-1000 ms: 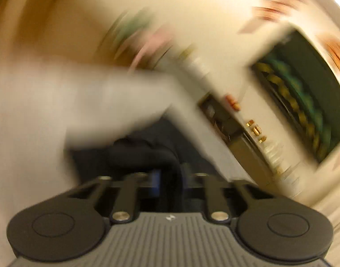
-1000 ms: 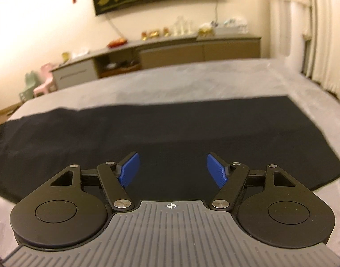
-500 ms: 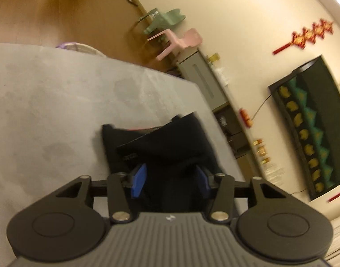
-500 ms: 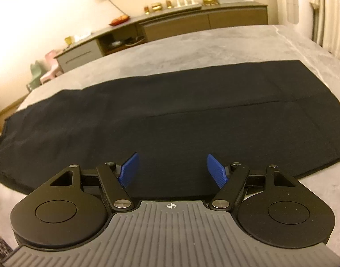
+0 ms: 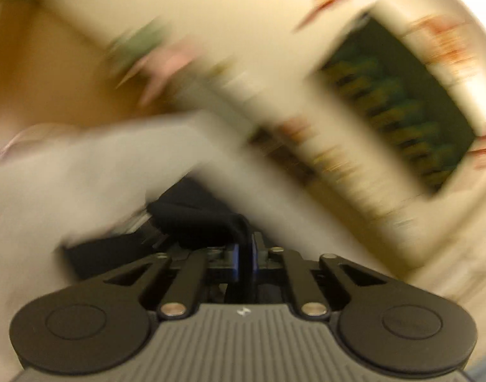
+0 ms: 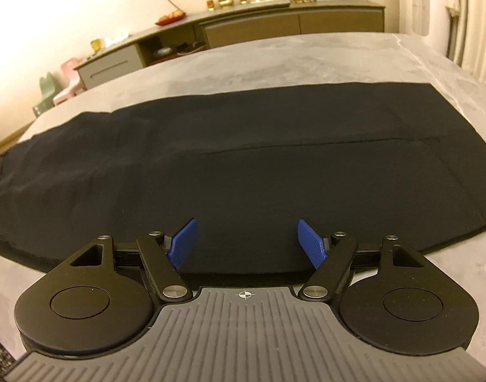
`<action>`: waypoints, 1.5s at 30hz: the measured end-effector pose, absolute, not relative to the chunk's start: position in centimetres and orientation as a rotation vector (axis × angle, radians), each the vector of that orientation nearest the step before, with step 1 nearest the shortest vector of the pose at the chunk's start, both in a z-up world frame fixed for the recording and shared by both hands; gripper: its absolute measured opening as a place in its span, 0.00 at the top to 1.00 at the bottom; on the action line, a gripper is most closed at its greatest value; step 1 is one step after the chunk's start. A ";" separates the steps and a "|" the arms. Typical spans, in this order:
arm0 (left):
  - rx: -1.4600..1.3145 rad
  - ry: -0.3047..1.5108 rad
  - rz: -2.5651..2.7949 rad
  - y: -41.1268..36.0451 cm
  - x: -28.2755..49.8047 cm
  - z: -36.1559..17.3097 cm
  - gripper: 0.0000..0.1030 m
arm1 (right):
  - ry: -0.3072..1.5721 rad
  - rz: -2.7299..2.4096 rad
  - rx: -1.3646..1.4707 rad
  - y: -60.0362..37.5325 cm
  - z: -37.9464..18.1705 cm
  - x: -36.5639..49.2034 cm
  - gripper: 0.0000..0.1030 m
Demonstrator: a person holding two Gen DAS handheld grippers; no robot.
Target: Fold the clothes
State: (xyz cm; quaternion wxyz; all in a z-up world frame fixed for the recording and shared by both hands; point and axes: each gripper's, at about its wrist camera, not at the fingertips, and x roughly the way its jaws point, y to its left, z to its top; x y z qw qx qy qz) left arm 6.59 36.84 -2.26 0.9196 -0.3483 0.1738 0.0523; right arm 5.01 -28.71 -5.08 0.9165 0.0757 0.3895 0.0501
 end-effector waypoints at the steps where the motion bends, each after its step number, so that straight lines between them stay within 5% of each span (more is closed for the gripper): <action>1: -0.804 0.378 0.154 38.3 5.9 -3.6 0.92 | 0.801 0.101 0.156 -28.8 -5.1 5.1 0.29; 6: -1.030 0.488 0.350 42.1 4.0 -7.9 0.85 | 0.802 0.120 0.197 -28.8 -4.8 5.6 0.29; 10: -0.990 0.439 0.347 40.3 3.8 -6.6 0.57 | 0.792 0.155 0.196 -27.8 -4.4 5.5 0.29; 13: -0.934 0.489 0.296 38.8 5.8 -6.2 0.52 | 0.789 0.161 0.179 -27.9 -4.4 5.2 0.29; 15: -0.854 0.583 0.345 38.3 7.2 -6.9 0.64 | 0.790 0.150 0.181 -28.7 -4.7 5.2 0.29; 16: -0.811 0.633 0.376 38.2 7.9 -7.3 0.95 | 0.794 0.144 0.186 -29.3 -4.9 5.3 0.33; 18: -0.821 0.670 0.419 38.5 7.9 -8.1 0.98 | 0.792 0.130 0.183 -30.1 -5.3 5.3 0.45; 22: -0.866 0.647 0.436 38.7 6.6 -8.0 0.98 | 0.785 0.069 0.160 -32.0 -5.4 5.3 0.86; 24: -0.881 0.631 0.436 38.5 5.9 -7.7 0.98 | 0.784 0.028 0.147 -32.8 -5.5 5.2 0.92; 27: -0.874 0.577 0.359 37.1 4.3 -5.8 0.89 | 0.781 -0.047 0.084 -33.2 -5.3 4.9 0.77; 28: -0.865 0.565 0.349 36.6 4.0 -5.5 0.85 | 0.781 -0.060 0.068 -33.0 -5.2 4.8 0.54; 29: -0.859 0.560 0.347 36.3 3.8 -5.4 0.79 | 0.774 -0.053 0.058 -32.6 -5.1 4.6 0.44; 32: -0.898 0.602 0.293 35.9 4.2 -6.2 0.49 | 0.716 0.018 -0.002 -30.8 -4.2 3.5 0.39; 37: -0.910 0.676 0.257 35.1 7.0 -7.6 0.47 | 0.706 0.085 -0.088 -27.9 -4.2 3.4 0.30; 39: -0.906 0.684 0.238 34.8 7.8 -8.2 0.49 | 0.718 0.085 -0.090 -27.6 -4.4 3.5 0.30; 41: -0.876 0.700 0.237 34.6 8.8 -8.5 0.87 | 0.729 0.082 -0.086 -27.6 -4.6 3.7 0.30; 42: -0.863 0.709 0.239 34.5 9.0 -8.7 0.95 | 0.735 0.079 -0.083 -27.6 -4.7 3.8 0.30; 45: -0.831 0.676 0.246 34.0 7.9 -7.8 0.99 | 0.749 0.064 -0.079 -28.0 -5.0 3.8 0.30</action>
